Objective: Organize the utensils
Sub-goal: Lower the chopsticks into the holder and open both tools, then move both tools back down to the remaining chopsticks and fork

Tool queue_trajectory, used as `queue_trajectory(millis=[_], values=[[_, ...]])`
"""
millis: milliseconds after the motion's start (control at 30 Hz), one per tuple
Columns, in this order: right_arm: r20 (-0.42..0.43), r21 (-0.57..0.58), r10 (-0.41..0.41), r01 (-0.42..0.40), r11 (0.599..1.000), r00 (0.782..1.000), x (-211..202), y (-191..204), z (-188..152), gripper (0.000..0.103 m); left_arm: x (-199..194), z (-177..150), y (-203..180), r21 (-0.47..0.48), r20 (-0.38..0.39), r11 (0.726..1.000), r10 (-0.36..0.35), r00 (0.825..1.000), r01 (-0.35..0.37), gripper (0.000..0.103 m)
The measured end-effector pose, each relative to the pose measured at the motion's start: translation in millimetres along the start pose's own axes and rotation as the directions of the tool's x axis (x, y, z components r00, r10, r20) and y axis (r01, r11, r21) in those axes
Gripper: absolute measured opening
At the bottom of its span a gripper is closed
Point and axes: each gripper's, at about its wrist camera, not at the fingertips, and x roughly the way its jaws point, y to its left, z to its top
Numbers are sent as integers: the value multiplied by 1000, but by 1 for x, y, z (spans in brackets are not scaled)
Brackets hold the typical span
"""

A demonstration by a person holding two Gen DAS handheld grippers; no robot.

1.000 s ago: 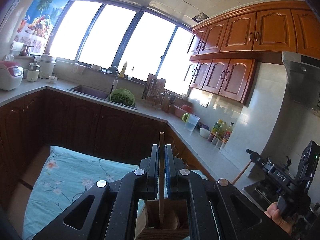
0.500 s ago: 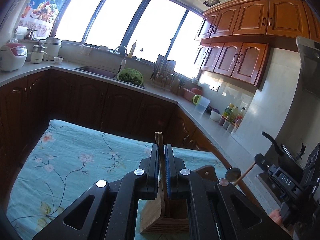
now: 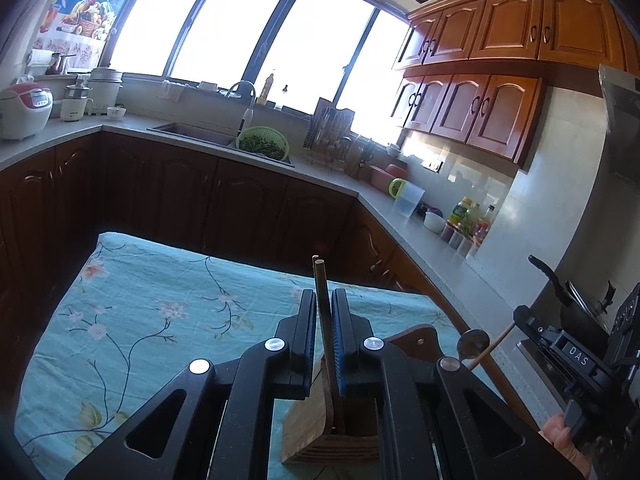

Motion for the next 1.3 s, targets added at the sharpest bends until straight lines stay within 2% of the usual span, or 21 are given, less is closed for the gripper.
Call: queue_trajectory(millis=[33, 100, 133, 167, 200, 233, 267, 300, 367, 433, 600, 967, 1300], values=[[-1, 1, 0, 0, 1000, 1000, 0, 0, 0, 10, 0, 1, 1, -11, -5, 1000, -3, 1000, 3, 20], [-5, 9, 12, -12, 1000, 1000, 0, 0, 1, 13, -7, 0, 8, -22, 7, 1000, 5, 1000, -5, 37], [-7, 16, 14, -14, 1000, 1000, 0, -1, 1, 24, -10, 0, 9, -24, 13, 1000, 8, 1000, -7, 39], [-6, 26, 25, -25, 999, 1000, -2, -2, 1, 46, -13, 1, 10, -26, 16, 1000, 12, 1000, -11, 43], [-2, 38, 39, -39, 999, 999, -5, -4, 1, 58, -17, 0, 11, -31, 17, 999, 12, 1000, -12, 49], [9, 48, 50, -50, 998, 999, -10, -5, 2, 79, -20, 0, 12, -36, 19, 999, 20, 1000, -19, 53], [26, 54, 53, -55, 997, 998, -16, -5, 2, 89, -25, 0, 12, -40, 21, 999, 38, 999, -37, 66], [44, 56, 51, -53, 997, 998, -23, -6, 2, 91, -31, -4, 12, -44, 28, 998, 51, 998, -50, 76], [67, 50, 56, -59, 997, 996, -36, -5, 1, 99, -44, -10, 12, -51, 37, 998, 48, 998, -46, 81], [63, 41, 60, -63, 997, 996, -48, -5, -3, 102, -55, -15, 12, -55, 28, 997, 52, 998, -51, 85], [7, 37, 98, -99, 994, 995, -73, -7, -22, 102, -91, -38, 11, -59, 6, 997, 59, 998, -58, 86], [-136, 30, 89, -85, 996, 987, -127, -7, -80, 102, -176, -91, 18, -78, -77, 991, 101, 992, -107, 87], [-230, -44, 45, -57, 997, 972, -151, -2, -138, 102, -212, -128, 29, -81, -199, 979, 170, 965, -189, 87]])
